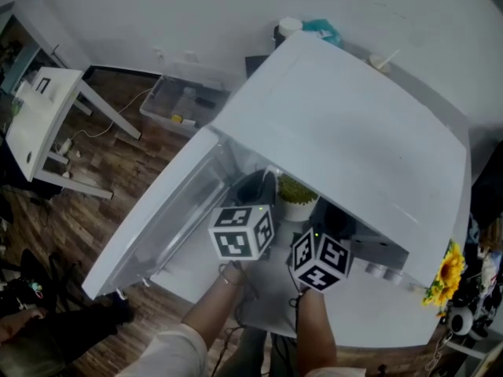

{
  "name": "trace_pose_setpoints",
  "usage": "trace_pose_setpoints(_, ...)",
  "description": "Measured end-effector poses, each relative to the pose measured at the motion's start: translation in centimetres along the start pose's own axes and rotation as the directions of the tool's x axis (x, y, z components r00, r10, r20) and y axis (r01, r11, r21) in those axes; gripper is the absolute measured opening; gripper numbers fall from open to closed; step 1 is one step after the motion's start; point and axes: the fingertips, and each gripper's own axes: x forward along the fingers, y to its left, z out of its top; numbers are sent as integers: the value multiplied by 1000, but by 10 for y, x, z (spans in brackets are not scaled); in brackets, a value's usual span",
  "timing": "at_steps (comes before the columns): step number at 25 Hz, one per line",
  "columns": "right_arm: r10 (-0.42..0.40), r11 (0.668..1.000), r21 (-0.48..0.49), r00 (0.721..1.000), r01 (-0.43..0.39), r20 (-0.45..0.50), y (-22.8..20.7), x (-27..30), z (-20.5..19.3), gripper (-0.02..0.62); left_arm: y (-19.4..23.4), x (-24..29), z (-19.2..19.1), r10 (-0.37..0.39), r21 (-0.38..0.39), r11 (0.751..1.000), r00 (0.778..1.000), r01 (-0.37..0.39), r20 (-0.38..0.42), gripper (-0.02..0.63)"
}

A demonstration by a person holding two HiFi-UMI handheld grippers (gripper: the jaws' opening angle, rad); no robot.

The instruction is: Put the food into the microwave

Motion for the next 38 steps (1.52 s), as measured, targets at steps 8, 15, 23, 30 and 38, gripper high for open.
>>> trace_pose_setpoints(8, -80, 996, -36, 994, 78, -78, -3, 12, -3, 55, 0, 9, 8, 10, -19, 1000, 1000, -10, 28, 69)
trace_pose_setpoints(15, -139, 989, -62, 987, 135, -74, -10, 16, 0, 54, -4, 18, 4, -7, -47, 999, 1000, 8, 18, 69)
trace_pose_setpoints(23, -156, 985, -93, 984, 148, -85, -12, 21, 2, 53, -8, 25, 12, 29, -33, 999, 998, -27, 59, 69)
trace_pose_setpoints(30, -124, 991, -67, 990, 120, -65, -12, 16, 3, 52, -6, 23, 10, 33, -44, 999, 998, -31, 59, 69)
trace_pose_setpoints(38, -83, 990, -121, 992, 72, -94, -7, -8, -5, 48, -8, -24, 7, 60, 7, 998, 994, -61, 93, 69)
